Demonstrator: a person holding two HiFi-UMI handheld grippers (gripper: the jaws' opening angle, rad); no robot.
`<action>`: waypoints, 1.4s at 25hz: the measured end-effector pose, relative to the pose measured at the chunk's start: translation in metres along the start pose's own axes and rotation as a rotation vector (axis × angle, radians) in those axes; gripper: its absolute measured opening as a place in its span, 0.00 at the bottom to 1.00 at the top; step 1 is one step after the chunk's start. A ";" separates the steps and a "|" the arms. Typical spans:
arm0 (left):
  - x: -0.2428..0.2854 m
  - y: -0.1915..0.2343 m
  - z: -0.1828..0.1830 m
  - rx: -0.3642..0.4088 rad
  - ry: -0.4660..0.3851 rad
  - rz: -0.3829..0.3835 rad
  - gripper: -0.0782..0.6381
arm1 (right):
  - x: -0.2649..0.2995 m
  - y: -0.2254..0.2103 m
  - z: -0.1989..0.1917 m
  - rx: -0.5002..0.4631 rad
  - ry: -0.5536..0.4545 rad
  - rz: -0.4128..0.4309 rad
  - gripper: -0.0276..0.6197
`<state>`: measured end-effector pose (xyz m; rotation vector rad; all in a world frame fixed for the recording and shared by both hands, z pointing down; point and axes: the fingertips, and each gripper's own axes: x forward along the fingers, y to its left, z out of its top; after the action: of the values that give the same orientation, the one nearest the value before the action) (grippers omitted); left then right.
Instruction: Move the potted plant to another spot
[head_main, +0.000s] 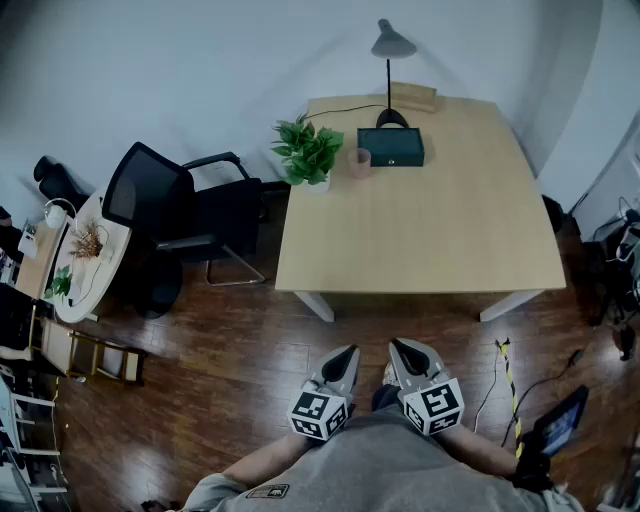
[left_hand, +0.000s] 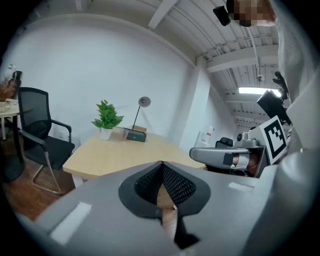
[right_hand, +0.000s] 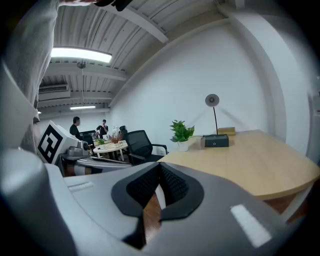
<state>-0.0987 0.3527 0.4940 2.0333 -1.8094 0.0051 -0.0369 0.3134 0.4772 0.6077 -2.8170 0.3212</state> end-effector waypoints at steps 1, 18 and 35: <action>0.012 0.003 0.006 -0.001 -0.001 0.006 0.10 | 0.006 -0.012 0.006 -0.002 -0.002 0.001 0.05; 0.128 0.103 0.066 -0.027 0.015 0.067 0.10 | 0.131 -0.099 0.048 0.020 0.046 0.022 0.05; 0.191 0.252 0.137 -0.015 -0.003 0.013 0.10 | 0.285 -0.125 0.102 -0.003 0.049 -0.099 0.05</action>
<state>-0.3452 0.1122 0.4971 2.0120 -1.8193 -0.0081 -0.2544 0.0691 0.4801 0.7252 -2.7295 0.3086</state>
